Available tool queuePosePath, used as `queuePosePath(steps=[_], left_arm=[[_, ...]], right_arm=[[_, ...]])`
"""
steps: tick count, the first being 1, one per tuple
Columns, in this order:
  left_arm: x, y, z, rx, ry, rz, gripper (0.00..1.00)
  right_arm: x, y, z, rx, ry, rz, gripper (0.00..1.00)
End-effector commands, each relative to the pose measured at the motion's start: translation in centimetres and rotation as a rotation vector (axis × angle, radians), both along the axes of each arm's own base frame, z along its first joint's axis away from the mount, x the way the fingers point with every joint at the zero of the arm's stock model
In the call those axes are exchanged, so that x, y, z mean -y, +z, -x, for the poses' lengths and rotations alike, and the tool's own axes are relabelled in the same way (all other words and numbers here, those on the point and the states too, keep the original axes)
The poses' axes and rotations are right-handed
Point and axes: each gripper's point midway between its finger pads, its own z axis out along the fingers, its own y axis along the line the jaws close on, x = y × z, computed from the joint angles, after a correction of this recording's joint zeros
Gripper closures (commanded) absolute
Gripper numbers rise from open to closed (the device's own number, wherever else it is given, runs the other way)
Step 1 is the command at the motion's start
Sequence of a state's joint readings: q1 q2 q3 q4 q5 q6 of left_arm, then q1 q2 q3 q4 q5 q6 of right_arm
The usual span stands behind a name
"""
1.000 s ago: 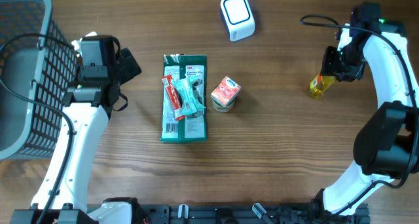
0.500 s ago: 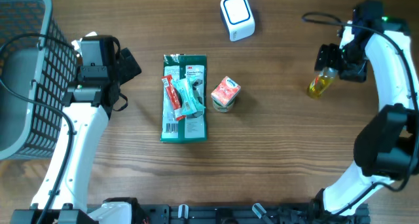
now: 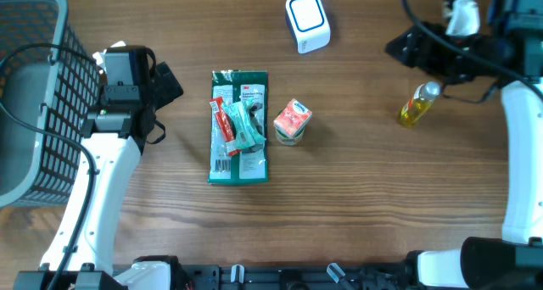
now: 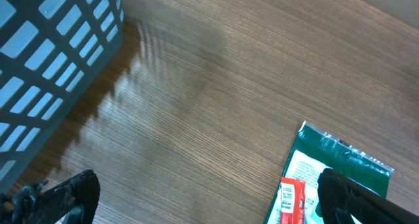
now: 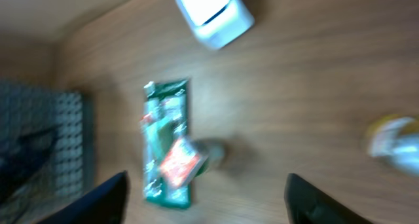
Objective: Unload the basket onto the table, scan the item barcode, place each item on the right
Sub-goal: 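Reach the right gripper to the red Kleenex pack and grasp it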
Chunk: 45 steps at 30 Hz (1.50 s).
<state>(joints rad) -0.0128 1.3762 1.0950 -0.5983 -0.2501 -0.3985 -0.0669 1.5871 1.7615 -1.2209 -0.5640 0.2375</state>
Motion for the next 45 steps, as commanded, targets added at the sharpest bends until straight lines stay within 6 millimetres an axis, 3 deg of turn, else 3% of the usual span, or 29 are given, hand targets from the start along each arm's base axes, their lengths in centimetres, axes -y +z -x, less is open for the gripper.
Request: queuePosePath(steps=[1, 3, 8, 11, 15, 19, 29, 36, 42, 45], left_arm=[[-0.4, 0.2, -0.1, 0.007, 0.011, -0.011, 0.0], [-0.4, 0.2, -0.1, 0.006, 0.011, -0.01, 0.0], [-0.4, 0.2, -0.1, 0.006, 0.011, -0.01, 0.0], [-0.4, 0.2, -0.1, 0.006, 0.011, -0.01, 0.0], [-0.4, 0.2, -0.1, 0.006, 0.011, -0.01, 0.0], [-0.4, 0.2, -0.1, 0.006, 0.011, -0.01, 0.0], [-0.4, 0.2, -0.1, 0.006, 0.011, -0.01, 0.0], [-0.4, 0.2, -0.1, 0.006, 0.011, -0.01, 0.0], [-0.4, 0.2, -0.1, 0.006, 0.011, -0.011, 0.0], [-0.4, 0.2, -0.1, 0.006, 0.011, -0.01, 0.0]], right_arm=[[-5.2, -2.2, 1.5, -0.127, 0.063, -0.088, 0.36], [-7.3, -4.2, 2.1, -0.173, 0.067, -0.049, 0.36], [-13.2, -11.5, 4.3, -0.262, 0.035, 0.058, 0.41], [-14.5, -15.5, 5.4, -0.281, -0.016, 0.122, 0.51], [-15.7, -18.6, 6.3, -0.284, -0.019, 0.129, 0.55], [-15.8, -19.7, 5.9, -0.29, -0.067, 0.113, 0.57], [-15.5, -20.0, 5.6, -0.272, -0.08, 0.126, 0.73], [-15.2, -20.1, 5.4, -0.273, -0.11, 0.133, 0.68], [-15.2, -20.2, 5.4, -0.273, -0.111, 0.136, 0.78], [-15.4, -20.5, 5.6, -0.291, -0.129, 0.133, 0.71]])
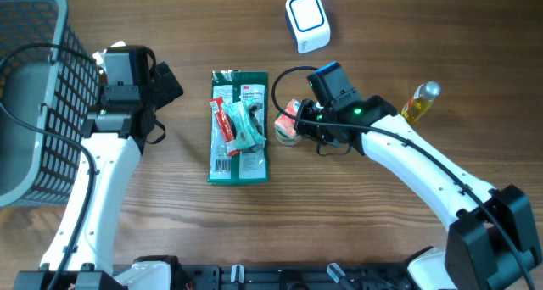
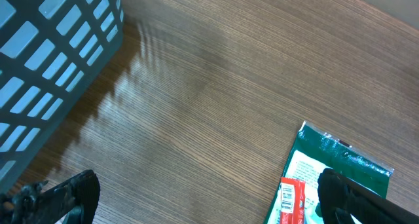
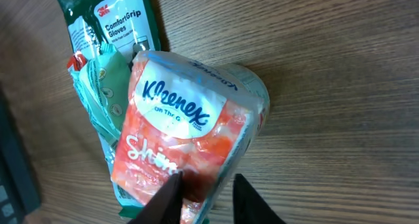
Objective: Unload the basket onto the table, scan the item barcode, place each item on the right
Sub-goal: 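Reach the right gripper to the red Kleenex pack and grasp it, then raise the Kleenex pack to the scanner window with the right gripper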
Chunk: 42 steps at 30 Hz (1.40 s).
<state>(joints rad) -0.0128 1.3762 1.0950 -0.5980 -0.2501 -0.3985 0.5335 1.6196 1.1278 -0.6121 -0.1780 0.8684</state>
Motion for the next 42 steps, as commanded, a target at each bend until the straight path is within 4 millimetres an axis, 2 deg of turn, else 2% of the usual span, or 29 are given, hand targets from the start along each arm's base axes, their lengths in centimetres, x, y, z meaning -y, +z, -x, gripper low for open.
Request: queuePosePath(steps=[1, 3, 4, 5, 6, 8, 12, 14, 16, 17, 18, 20, 23, 27, 42], left_arm=[[-0.4, 0.2, -0.1, 0.006, 0.011, -0.01, 0.0], [-0.4, 0.2, -0.1, 0.006, 0.011, -0.01, 0.0], [-0.4, 0.2, -0.1, 0.006, 0.011, -0.011, 0.0], [-0.4, 0.2, -0.1, 0.006, 0.011, -0.01, 0.0], [-0.4, 0.2, -0.1, 0.006, 0.011, -0.011, 0.0], [-0.4, 0.2, -0.1, 0.006, 0.011, -0.011, 0.0], [-0.4, 0.2, -0.1, 0.006, 0.012, -0.01, 0.0], [-0.4, 0.2, -0.1, 0.006, 0.011, -0.011, 0.0], [-0.4, 0.2, -0.1, 0.006, 0.011, -0.011, 0.0], [-0.4, 0.2, -0.1, 0.006, 0.011, -0.011, 0.0], [-0.4, 0.2, -0.1, 0.006, 0.011, -0.01, 0.0], [-0.4, 0.2, -0.1, 0.006, 0.011, -0.01, 0.0], [-0.4, 0.2, -0.1, 0.006, 0.011, -0.01, 0.0], [-0.4, 0.2, -0.1, 0.006, 0.011, -0.01, 0.0], [-0.4, 0.2, -0.1, 0.006, 0.011, -0.01, 0.0]], right_arm=[[0.0, -1.5, 0.4, -0.033, -0.023, 0.027, 0.71], [-0.4, -1.9, 0.5, -0.038, -0.013, 0.03, 0.72], [-0.5, -2.0, 0.6, -0.039, -0.009, 0.031, 0.76], [-0.5, -2.0, 0.6, -0.037, -0.001, 0.033, 0.92], [-0.5, -1.9, 0.6, -0.035, 0.001, 0.033, 0.96], [-0.3, -1.4, 0.5, -0.024, -0.003, 0.028, 0.96], [0.1, 1.8, 0.2, 0.059, 0.103, -0.036, 0.96], [0.0, 4.6, 0.4, 0.111, 0.173, -0.124, 0.96], [-1.7, 7.7, 1.6, 0.193, 0.373, -0.269, 0.95], [-2.6, 9.6, 2.4, 0.241, 0.477, -0.368, 0.96], [-3.3, 13.5, 4.1, 0.33, 0.642, -0.553, 0.96], [-3.0, 18.2, 6.3, 0.418, 0.794, -0.785, 0.96], [-1.5, 22.2, 7.9, 0.497, 0.918, -0.974, 0.96], [0.3, 23.6, 8.2, 0.505, 0.937, -1.058, 0.96], [0.4, 23.6, 8.1, 0.501, 0.932, -1.059, 0.96]])
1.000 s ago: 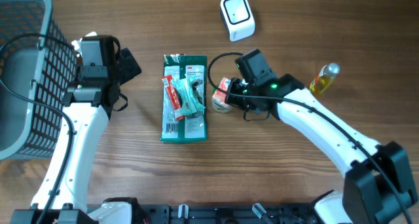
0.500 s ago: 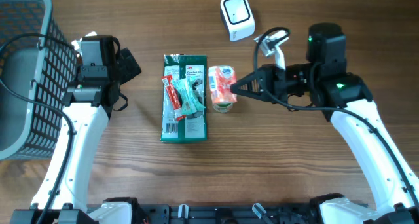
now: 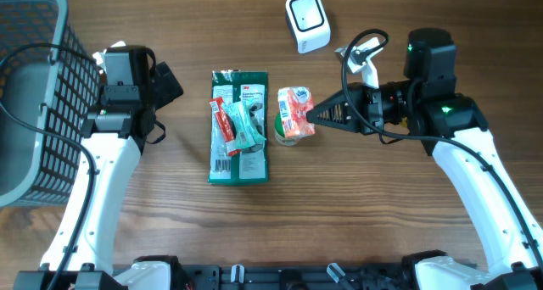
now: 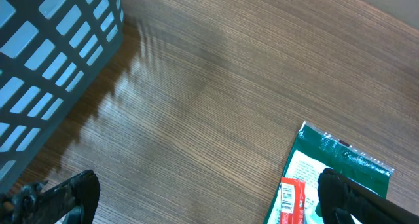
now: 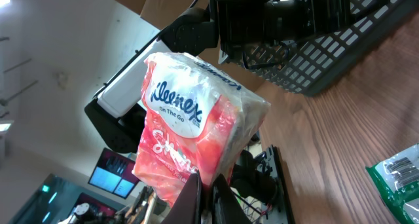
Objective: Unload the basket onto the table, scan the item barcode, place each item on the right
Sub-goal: 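Raise the Kleenex pack to the scanner window with the right gripper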
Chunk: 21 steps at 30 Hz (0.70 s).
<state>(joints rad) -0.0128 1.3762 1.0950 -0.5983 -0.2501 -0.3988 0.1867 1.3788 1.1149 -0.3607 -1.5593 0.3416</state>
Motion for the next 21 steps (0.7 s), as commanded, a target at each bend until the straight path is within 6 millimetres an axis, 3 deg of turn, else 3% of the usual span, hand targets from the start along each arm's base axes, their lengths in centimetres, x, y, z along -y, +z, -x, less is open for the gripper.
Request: queuePosePath(steps=[1, 12, 17, 19, 21], left_arm=[[-0.4, 0.2, -0.1, 0.006, 0.011, -0.01, 0.0], [-0.4, 0.2, -0.1, 0.006, 0.011, -0.011, 0.0], [-0.4, 0.2, -0.1, 0.006, 0.011, -0.011, 0.0], [-0.4, 0.2, -0.1, 0.006, 0.011, -0.011, 0.0], [-0.4, 0.2, -0.1, 0.006, 0.011, -0.011, 0.0]], right_arm=[[0.3, 1.1, 1.1, 0.03, 0.05, -0.043, 0.96], [0.3, 1.2, 1.2, -0.093, 0.052, -0.018, 0.96], [0.3, 1.1, 1.1, -0.016, 0.046, -0.03, 0.96], [0.0, -0.3, -0.9, 0.129, -0.07, 0.033, 0.96], [0.9, -4.3, -6.2, 0.039, -0.387, 0.278, 0.96]])
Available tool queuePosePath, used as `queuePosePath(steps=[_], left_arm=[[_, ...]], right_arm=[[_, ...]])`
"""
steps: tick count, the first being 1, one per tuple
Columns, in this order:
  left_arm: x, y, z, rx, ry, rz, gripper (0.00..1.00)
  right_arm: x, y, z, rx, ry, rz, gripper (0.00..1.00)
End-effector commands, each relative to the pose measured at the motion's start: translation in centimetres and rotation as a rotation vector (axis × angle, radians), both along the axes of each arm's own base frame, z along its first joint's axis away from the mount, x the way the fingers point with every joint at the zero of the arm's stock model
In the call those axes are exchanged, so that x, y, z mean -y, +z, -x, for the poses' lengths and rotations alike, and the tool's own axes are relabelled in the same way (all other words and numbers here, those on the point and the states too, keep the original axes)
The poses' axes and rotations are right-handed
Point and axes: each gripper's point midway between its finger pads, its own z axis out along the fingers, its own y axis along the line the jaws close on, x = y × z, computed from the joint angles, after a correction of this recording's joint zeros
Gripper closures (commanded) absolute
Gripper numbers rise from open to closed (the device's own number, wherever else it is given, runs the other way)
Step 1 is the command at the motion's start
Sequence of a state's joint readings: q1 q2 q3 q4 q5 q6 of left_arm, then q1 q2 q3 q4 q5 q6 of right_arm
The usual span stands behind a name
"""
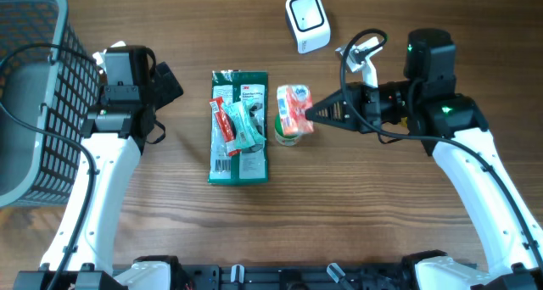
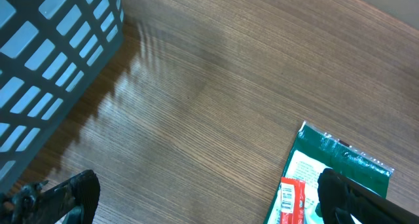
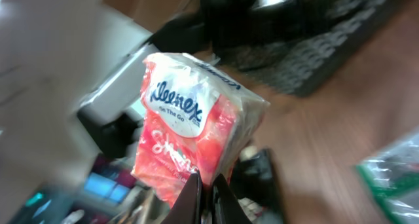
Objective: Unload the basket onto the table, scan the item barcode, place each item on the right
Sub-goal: 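Raise the Kleenex pack to the scanner window with the right gripper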
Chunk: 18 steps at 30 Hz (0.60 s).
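Note:
An orange-and-white Kleenex tissue pack (image 1: 293, 110) hangs above the table, right of the green package. My right gripper (image 1: 310, 114) points left and is shut on it. In the blurred right wrist view the pack (image 3: 190, 126) fills the middle, with the right gripper (image 3: 206, 192) pinching its lower edge. The white barcode scanner (image 1: 307, 20) stands at the back of the table, beyond the pack. My left gripper (image 2: 209, 204) is open over bare wood, one fingertip touching the green package's edge in the left wrist view.
A green glove package (image 1: 239, 126) with a red strip and a small green pouch on it lies mid-table; its corner also shows as the package (image 2: 340, 168). A dark mesh basket (image 1: 30, 95) fills the left edge, seen as the basket (image 2: 52, 60) too.
The right gripper still holds the tissue pack off the table, a touch further left in the overhead view. The right wrist view has gone blurred. The left arm has not moved.
The tissue pack first stood on the table by the green package, with my right arm far back right near a yellow bottle. Then the right gripper was down at the pack. By 0.7 s ago it held the pack lifted, pointing left, as it does now.

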<state>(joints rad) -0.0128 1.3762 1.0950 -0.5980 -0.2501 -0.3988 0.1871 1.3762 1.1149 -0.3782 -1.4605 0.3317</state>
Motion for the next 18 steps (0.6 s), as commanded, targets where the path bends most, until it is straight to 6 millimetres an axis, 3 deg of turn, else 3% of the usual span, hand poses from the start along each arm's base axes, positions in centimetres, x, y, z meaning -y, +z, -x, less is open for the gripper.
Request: queuePosePath(steps=[1, 3, 5, 9, 12, 13, 16, 18], left_arm=[[-0.4, 0.2, -0.1, 0.006, 0.011, -0.011, 0.0], [-0.4, 0.2, -0.1, 0.006, 0.011, -0.011, 0.0], [-0.4, 0.2, -0.1, 0.006, 0.011, -0.011, 0.0], [-0.4, 0.2, -0.1, 0.006, 0.011, -0.011, 0.0], [-0.4, 0.2, -0.1, 0.006, 0.011, -0.011, 0.0], [-0.4, 0.2, -0.1, 0.006, 0.011, -0.011, 0.0], [-0.4, 0.2, -0.1, 0.006, 0.011, -0.011, 0.0], [-0.4, 0.2, -0.1, 0.006, 0.011, -0.011, 0.0]], right_arm=[[1.8, -4.4, -6.4, 0.014, -0.406, 0.287, 0.96], [3.4, -5.5, -8.0, 0.009, -0.53, 0.406, 0.96], [5.5, -4.4, -9.0, 0.03, -0.646, 0.539, 0.96], [8.9, 3.6, -10.8, 0.126, -0.829, 0.699, 0.96], [9.5, 6.7, -12.8, 0.192, -0.839, 0.78, 0.96], [9.7, 6.6, -13.7, 0.219, -0.85, 0.83, 0.96], [9.6, 2.6, -18.1, 0.359, -0.886, 1.109, 0.96], [7.0, -1.2, -20.7, 0.528, -0.754, 1.272, 0.96]])
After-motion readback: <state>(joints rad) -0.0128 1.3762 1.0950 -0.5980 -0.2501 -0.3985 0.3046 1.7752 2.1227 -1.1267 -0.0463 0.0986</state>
